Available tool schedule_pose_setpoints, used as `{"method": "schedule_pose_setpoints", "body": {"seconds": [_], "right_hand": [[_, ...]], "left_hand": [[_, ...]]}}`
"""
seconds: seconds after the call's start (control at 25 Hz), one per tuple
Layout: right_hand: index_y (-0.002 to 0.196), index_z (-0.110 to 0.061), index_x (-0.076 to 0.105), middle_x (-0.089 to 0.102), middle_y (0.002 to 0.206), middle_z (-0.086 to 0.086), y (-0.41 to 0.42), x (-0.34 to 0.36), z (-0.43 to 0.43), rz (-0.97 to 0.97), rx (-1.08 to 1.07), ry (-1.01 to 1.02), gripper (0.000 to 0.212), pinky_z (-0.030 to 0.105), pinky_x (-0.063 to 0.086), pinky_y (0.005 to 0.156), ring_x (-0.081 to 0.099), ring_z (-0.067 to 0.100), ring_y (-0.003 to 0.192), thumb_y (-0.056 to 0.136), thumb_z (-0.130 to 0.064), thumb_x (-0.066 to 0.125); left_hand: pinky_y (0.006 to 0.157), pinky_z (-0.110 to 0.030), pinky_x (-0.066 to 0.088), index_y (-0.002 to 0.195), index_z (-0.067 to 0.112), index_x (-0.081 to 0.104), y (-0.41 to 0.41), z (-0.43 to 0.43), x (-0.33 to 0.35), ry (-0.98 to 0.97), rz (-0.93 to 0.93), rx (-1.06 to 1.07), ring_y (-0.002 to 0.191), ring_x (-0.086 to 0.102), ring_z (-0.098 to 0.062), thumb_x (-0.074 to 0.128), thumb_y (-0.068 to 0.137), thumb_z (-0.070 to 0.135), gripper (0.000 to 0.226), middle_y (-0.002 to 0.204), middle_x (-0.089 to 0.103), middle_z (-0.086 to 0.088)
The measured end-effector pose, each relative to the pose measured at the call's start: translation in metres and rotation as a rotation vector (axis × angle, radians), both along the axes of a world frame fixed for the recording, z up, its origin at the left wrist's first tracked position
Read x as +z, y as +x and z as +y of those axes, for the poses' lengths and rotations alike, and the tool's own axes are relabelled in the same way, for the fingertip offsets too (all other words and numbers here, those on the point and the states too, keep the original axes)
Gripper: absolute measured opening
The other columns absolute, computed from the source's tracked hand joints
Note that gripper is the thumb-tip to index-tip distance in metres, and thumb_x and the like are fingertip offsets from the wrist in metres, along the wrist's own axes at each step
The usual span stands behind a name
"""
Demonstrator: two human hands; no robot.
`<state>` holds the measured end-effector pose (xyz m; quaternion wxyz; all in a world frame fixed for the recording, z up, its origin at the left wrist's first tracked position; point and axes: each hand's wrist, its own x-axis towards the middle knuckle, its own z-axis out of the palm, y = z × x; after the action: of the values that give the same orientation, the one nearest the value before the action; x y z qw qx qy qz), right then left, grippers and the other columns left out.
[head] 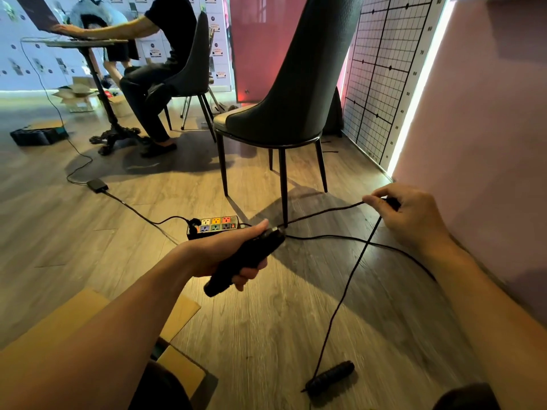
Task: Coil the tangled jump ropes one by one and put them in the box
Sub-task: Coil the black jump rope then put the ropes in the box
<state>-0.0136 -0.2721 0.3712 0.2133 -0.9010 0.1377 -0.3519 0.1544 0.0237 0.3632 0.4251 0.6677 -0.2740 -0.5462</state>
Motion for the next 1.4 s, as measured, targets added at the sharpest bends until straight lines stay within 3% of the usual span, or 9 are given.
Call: {"method": "schedule_pose_setpoints", "body": {"seconds": [0.12,0.28,0.4,0.52,0.8,0.92,1.08,1.2,1.4], "right_hand": [[0.09,-0.022,0.074,0.065,0.08,-0.006,0.005,-0.007,-0.002,0.14,0.08,0.039,0.033,0.028,0.049,0.074,0.058,0.009,0.08,0.083,-0.054,0.064],[0.094,-0.024,0.075,0.066,0.084,-0.011,0.011,-0.004,0.02,0.356,0.331,0.079,0.024,0.017,0.044,0.068,0.057,0.0,0.083,0.086,-0.044,0.065],[0.101,-0.023,0.076,0.071,0.086,-0.012,0.017,-0.003,0.034,0.419,0.451,0.117,0.019,0.025,0.052,0.074,0.064,0.001,0.081,0.093,-0.034,0.063],[0.106,-0.021,0.073,0.074,0.09,-0.009,0.022,0.001,0.056,0.562,0.553,0.168,0.018,0.025,0.056,0.078,0.068,0.001,0.082,0.099,-0.026,0.058],[0.102,-0.017,0.074,0.074,0.082,-0.006,0.026,0.015,0.086,0.502,0.598,0.198,0.02,0.019,0.053,0.064,0.07,0.002,0.07,0.098,-0.03,0.059],[0.1,-0.022,0.075,0.068,0.07,-0.006,0.026,0.019,0.089,0.433,0.615,0.219,0.019,0.019,0.044,0.056,0.056,0.004,0.056,0.099,-0.027,0.057],[0.101,-0.022,0.076,0.073,0.084,-0.003,0.017,0.023,0.076,0.291,0.605,0.361,0.013,0.023,0.053,0.07,0.068,0.011,0.078,0.094,-0.019,0.065],[0.097,-0.029,0.076,0.075,0.087,-0.008,0.008,0.019,0.064,0.214,0.469,0.36,0.015,0.012,0.05,0.071,0.067,0.006,0.082,0.094,-0.019,0.065],[0.1,-0.029,0.073,0.068,0.072,-0.024,0.009,0.012,0.06,0.122,0.315,0.365,0.013,0.006,0.044,0.059,0.062,-0.002,0.066,0.097,-0.023,0.062]], "left_hand": [[0.055,-0.028,0.043,0.071,0.012,0.051,-0.01,-0.003,0.022,-0.448,0.49,-0.017,0.043,0.044,-0.014,0.025,0.092,0.076,0.072,0.051,0.046,0.001],[0.081,-0.023,0.044,0.104,0.01,0.056,-0.013,-0.008,0.035,-1.001,0.887,0.189,0.072,0.056,-0.015,0.036,0.098,0.066,0.059,0.081,0.055,-0.002],[0.106,-0.036,0.045,0.121,0.008,0.046,-0.009,-0.017,0.031,-1.197,0.778,0.553,0.089,0.059,-0.021,0.032,0.105,0.047,0.045,0.096,0.055,-0.007],[0.112,-0.041,0.039,0.12,0.008,0.046,0.001,-0.024,0.03,-1.237,0.614,0.848,0.093,0.061,-0.023,0.026,0.106,0.043,0.043,0.095,0.059,-0.009],[0.102,-0.037,0.044,0.115,0.018,0.052,0.0,-0.036,0.028,-1.021,0.148,1.061,0.108,0.061,-0.021,0.032,0.107,0.038,0.029,0.104,0.059,-0.005],[0.099,-0.033,0.045,0.11,0.02,0.052,0.001,-0.035,0.022,-0.856,-0.252,0.97,0.104,0.061,-0.014,0.031,0.108,0.036,0.026,0.102,0.059,-0.002],[0.079,-0.032,0.046,0.108,0.013,0.057,0.009,-0.023,0.013,-0.426,-0.817,0.627,0.084,0.058,-0.014,0.041,0.105,0.037,0.03,0.093,0.061,0.0],[0.075,-0.037,0.051,0.101,0.001,0.062,0.006,-0.014,0.013,-0.239,-0.746,0.306,0.075,0.06,-0.015,0.05,0.096,0.05,0.051,0.084,0.063,-0.006],[0.059,-0.026,0.053,0.082,0.013,0.063,-0.004,-0.017,0.017,-0.221,-0.704,-0.041,0.058,0.06,-0.012,0.067,0.093,0.026,0.018,0.064,0.061,0.003]]}}
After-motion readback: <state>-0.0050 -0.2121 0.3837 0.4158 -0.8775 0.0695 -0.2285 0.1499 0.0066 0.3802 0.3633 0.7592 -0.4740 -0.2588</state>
